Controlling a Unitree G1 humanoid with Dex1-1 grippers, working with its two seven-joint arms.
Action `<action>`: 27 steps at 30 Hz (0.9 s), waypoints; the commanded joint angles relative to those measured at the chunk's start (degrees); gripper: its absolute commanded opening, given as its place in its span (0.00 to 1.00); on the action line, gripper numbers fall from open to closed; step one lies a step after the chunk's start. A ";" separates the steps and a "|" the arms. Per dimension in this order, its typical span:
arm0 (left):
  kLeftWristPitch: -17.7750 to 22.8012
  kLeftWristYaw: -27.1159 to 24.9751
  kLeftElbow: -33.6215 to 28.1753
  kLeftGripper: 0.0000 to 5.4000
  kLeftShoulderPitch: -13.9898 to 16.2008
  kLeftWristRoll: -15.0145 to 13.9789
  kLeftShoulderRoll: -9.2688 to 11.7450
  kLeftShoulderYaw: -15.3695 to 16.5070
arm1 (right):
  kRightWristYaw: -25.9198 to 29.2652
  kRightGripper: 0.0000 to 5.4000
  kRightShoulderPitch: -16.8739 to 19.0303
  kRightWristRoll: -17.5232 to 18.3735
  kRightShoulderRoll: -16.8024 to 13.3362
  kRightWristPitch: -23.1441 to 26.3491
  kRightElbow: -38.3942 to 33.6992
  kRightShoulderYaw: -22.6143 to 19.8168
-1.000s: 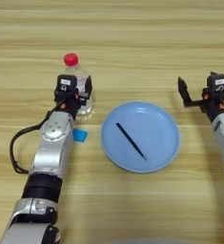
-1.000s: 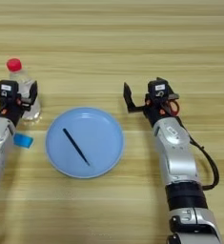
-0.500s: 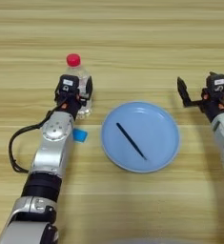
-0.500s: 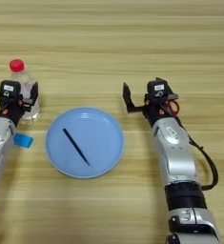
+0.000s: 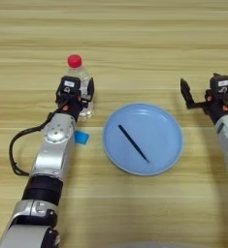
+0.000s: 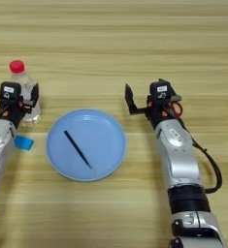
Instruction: Move the objects on the table
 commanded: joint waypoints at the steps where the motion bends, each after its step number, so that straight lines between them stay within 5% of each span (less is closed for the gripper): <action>1: -0.81 0.52 -0.24 0.74 -0.87 0.86 0.33 -0.07 | -0.32 1.00 0.29 -0.27 0.10 1.10 -0.94 0.09; 14: -1.18 0.43 -0.30 0.98 -0.81 0.85 0.46 -0.29 | -0.36 1.00 0.35 -0.34 0.12 1.00 -0.95 0.04; 27: -2.65 0.00 -2.11 0.99 -0.93 -0.66 -0.09 0.35 | -0.25 1.00 0.40 -0.29 0.01 1.00 -1.06 -0.03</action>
